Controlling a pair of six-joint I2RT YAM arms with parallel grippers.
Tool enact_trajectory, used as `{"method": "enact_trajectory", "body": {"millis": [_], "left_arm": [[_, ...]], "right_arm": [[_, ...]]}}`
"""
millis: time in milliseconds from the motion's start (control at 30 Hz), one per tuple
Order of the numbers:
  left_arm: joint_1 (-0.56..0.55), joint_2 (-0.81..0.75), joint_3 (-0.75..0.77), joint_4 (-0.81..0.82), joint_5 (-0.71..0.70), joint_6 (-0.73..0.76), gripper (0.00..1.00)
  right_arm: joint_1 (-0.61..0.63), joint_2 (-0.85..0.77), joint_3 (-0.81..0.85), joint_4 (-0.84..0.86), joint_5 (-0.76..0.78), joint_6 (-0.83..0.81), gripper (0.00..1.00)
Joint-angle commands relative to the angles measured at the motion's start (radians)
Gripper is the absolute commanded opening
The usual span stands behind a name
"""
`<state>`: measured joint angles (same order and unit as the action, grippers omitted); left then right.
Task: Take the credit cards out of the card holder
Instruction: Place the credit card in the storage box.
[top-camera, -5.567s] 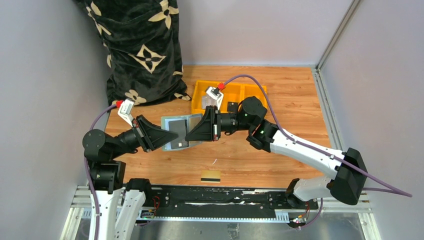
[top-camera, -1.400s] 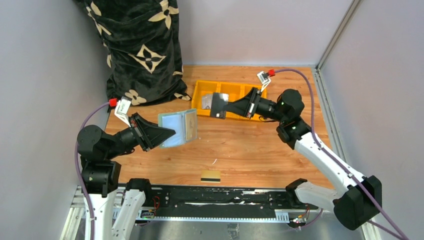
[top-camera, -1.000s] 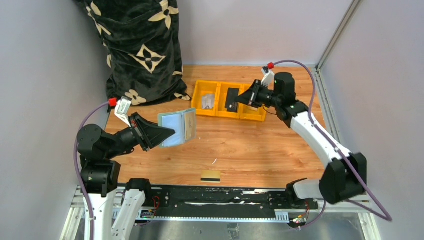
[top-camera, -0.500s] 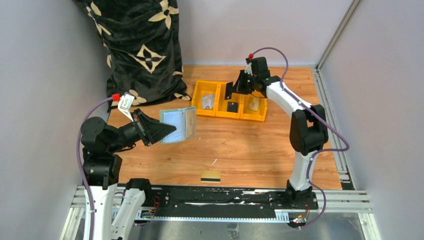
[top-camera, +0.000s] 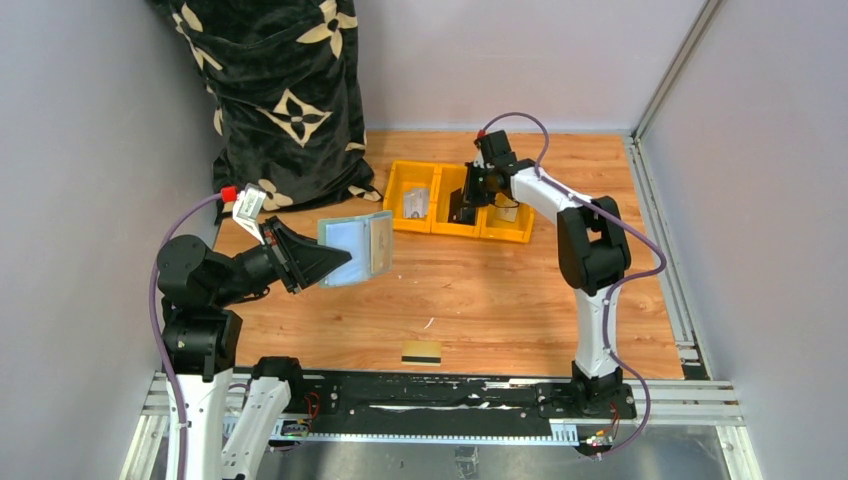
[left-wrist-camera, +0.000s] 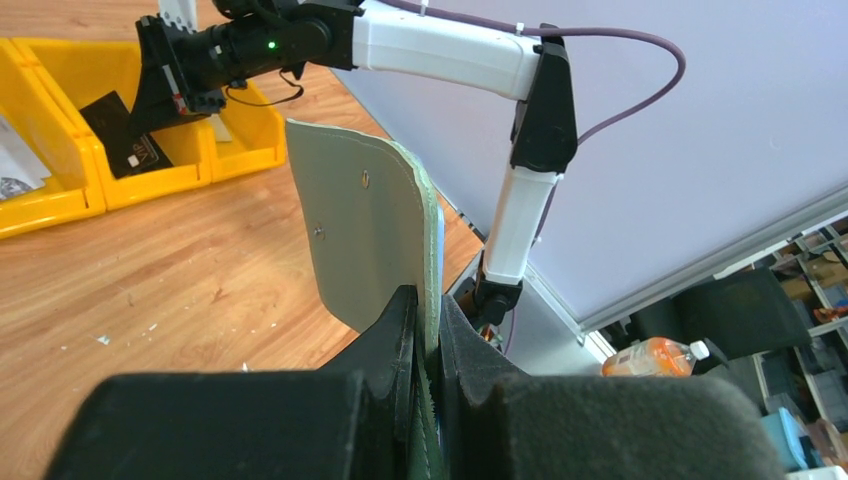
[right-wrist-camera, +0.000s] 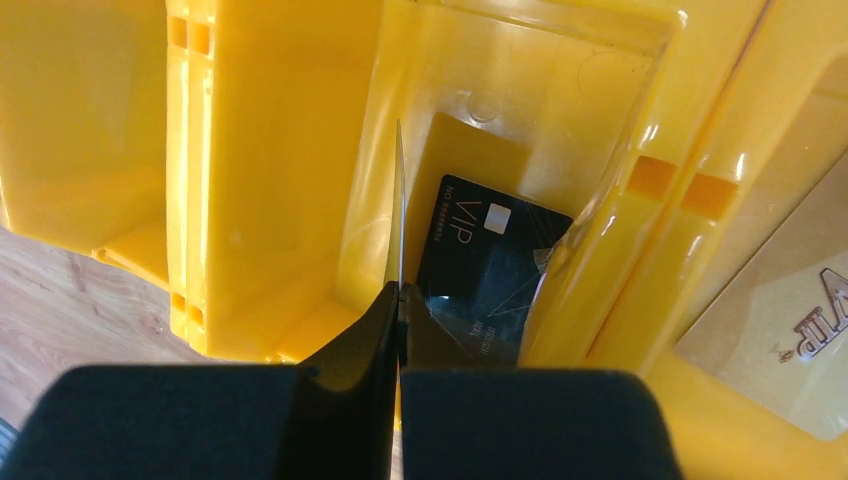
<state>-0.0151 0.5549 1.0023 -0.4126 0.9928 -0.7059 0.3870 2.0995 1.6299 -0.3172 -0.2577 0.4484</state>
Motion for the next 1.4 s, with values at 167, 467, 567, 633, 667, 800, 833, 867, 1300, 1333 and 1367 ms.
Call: {"method": "enact_trajectory", "body": {"millis": [167,467,567,633,667,800,833,867,1300,1333,1367], "left_arm": [[0.003,0.002,0.022,0.041,0.013,-0.003,0.0],[0.003,-0.004,-0.002,0.085,0.018,-0.043,0.0],[0.003,-0.006,-0.001,0.081,0.021,-0.038,0.0],[0.003,-0.007,0.002,0.075,0.023,-0.034,0.0],[0.003,-0.008,0.004,0.072,0.024,-0.033,0.0],[0.003,-0.012,0.006,0.067,0.03,-0.029,0.0],[0.003,-0.012,0.006,0.066,0.031,-0.028,0.0],[0.003,-0.012,0.008,0.065,0.033,-0.026,0.0],[0.003,-0.025,0.008,0.136,0.06,-0.095,0.0],[0.003,-0.027,0.008,0.14,0.062,-0.101,0.0],[0.003,-0.028,0.009,0.143,0.062,-0.102,0.0]], "right_arm": [[0.013,-0.054,-0.087,-0.046,0.045,-0.095,0.0],[0.012,-0.14,-0.165,-0.022,0.072,-0.11,0.0],[0.013,-0.122,-0.119,-0.048,0.079,-0.102,0.06],[0.016,-0.11,-0.076,-0.079,0.087,-0.096,0.24],[0.021,-0.105,-0.062,-0.095,0.095,-0.098,0.3],[0.049,-0.126,-0.038,-0.12,0.164,-0.109,0.52],[0.056,-0.141,-0.04,-0.119,0.177,-0.111,0.55],[0.067,-0.157,-0.039,-0.12,0.186,-0.109,0.58],[0.195,-0.633,-0.28,0.31,-0.301,0.197,0.8],[0.2,-0.675,-0.331,0.396,-0.358,0.241,0.8],[0.205,-0.714,-0.388,0.486,-0.38,0.303,0.8]]}}
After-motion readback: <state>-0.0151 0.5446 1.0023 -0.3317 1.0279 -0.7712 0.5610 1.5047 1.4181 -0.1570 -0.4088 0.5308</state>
